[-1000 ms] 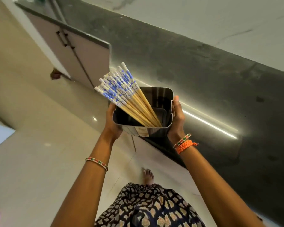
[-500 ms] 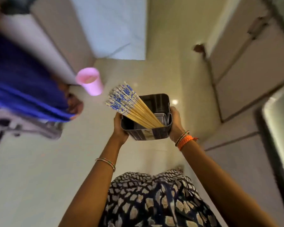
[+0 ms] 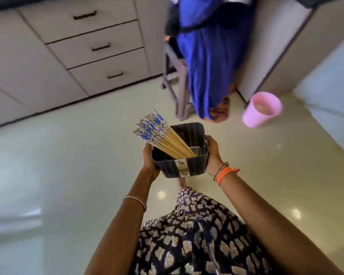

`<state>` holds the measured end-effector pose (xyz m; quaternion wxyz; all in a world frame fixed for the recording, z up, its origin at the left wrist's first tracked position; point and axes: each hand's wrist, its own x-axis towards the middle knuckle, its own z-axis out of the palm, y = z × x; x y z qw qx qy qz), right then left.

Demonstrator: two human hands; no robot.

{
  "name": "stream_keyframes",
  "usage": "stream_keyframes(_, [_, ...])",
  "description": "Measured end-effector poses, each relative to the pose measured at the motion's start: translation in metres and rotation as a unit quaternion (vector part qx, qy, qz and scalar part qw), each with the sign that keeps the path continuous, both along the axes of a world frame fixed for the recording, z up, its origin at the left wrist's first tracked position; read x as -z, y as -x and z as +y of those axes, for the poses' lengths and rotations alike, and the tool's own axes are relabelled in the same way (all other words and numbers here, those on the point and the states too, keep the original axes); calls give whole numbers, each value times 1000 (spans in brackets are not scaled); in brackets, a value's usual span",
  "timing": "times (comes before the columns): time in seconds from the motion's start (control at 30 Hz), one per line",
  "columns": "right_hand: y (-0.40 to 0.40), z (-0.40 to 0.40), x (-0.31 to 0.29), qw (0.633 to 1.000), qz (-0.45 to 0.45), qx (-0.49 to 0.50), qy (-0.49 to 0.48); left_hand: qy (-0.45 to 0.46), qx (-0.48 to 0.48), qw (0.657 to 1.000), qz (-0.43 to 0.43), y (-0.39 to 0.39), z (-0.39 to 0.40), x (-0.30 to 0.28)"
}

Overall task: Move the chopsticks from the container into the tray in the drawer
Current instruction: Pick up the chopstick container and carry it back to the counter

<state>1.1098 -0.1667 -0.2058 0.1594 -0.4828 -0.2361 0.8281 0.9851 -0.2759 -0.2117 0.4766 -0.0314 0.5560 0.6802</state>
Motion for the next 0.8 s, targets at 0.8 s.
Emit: stream_keyframes(0.8, [345, 247, -36, 964, -19, -206, -169, 21, -154, 978, 141, 290, 209, -60])
